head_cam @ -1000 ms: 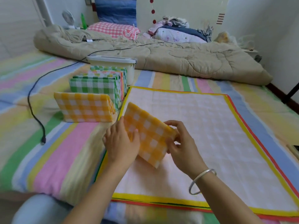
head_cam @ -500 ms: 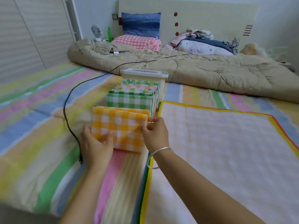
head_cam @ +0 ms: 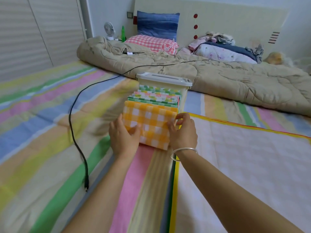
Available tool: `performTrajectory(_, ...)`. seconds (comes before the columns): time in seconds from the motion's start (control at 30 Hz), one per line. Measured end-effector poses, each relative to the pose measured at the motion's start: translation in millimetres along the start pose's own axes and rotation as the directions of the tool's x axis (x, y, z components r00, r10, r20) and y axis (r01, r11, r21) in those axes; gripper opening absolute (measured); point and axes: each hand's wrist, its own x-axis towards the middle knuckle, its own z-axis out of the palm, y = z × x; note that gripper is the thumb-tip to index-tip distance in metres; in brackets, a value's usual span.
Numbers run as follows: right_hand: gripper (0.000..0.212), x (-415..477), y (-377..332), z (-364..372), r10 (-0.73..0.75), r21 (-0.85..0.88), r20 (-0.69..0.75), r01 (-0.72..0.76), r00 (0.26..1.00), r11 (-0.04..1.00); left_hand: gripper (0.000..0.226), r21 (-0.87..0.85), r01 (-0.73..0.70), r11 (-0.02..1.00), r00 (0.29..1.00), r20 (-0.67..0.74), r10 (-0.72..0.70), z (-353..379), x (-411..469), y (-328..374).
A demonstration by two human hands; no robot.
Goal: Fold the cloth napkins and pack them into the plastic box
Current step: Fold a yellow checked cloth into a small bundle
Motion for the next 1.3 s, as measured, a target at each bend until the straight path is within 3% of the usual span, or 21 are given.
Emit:
performTrajectory(0.37, 0.042, -48.4, 4.1, -22.0, -0.096, 0.105, 0.145, 0.081, 0.985, 0.991, 0.079, 0.035, -0.023, 0.999, 1.000, 0.008, 0.022, -46.2, -32.8, -14.1)
performTrajectory(0.7, 0.059, -81.4, 4.9, -38.5, -0.151, 0.030, 0.262, 0.148, 0.953, 0.989, 0.093, 0.052, -0.140, 0.989, 0.989, -0.029, 0.142, -71.9, -74.9, -25.4)
performTrajectory(0.8, 0.059, -89.1, 10.4, -57.0, -0.167, 0.026, 0.312, 0.167, 0.935, 0.986, 0.085, 0.060, -0.199, 0.978, 0.975, -0.089, 0.204, -79.0, -105.6, -11.1)
performTrajectory(0.87, 0.045, -95.6, 21.0, -81.5, -0.193, -0.001, 0.359, 0.207, 0.913, 0.978, 0.070, 0.018, -0.312, 0.950, 0.947, -0.081, 0.312, -79.8, -139.3, 6.6)
performTrajectory(0.97, 0.009, -108.0, 48.9, -126.1, -0.219, -0.078, 0.420, 0.276, 0.881, 0.958, 0.045, -0.106, -0.498, 0.860, 0.859, 0.070, 0.507, -71.3, -186.9, 34.3)
performTrajectory(1.03, 0.007, -119.9, 72.7, -154.6, -0.191, -0.125, 0.444, 0.271, 0.875, 0.954, 0.035, -0.237, -0.502, 0.832, 0.795, 0.254, 0.552, -64.9, -211.6, 51.9)
performTrajectory(1.07, 0.008, -126.7, 85.5, -167.8, -0.174, -0.145, 0.443, 0.262, 0.879, 0.954, 0.031, -0.287, -0.485, 0.826, 0.740, 0.369, 0.563, -63.1, -221.9, 60.3)
performTrajectory(1.17, 0.006, -147.4, 123.0, -203.4, -0.181, -0.250, 0.381, 0.290, 0.907, 0.924, 0.033, -0.320, -0.541, 0.778, 0.471, 0.651, 0.595, -57.8, -249.0, 72.0)
performTrajectory(1.23, 0.021, -156.8, 142.6, -225.6, -0.171, -0.368, 0.368, 0.312, 0.914, 0.876, 0.054, -0.290, -0.587, 0.756, 0.351, 0.750, 0.560, -55.5, -261.1, 67.3)
performTrajectory(1.3, 0.055, -165.4, 154.2, -246.7, -0.079, -0.447, 0.459, 0.307, 0.885, 0.840, 0.071, -0.261, -0.642, 0.721, 0.270, 0.803, 0.532, -56.2, -267.9, 59.3)
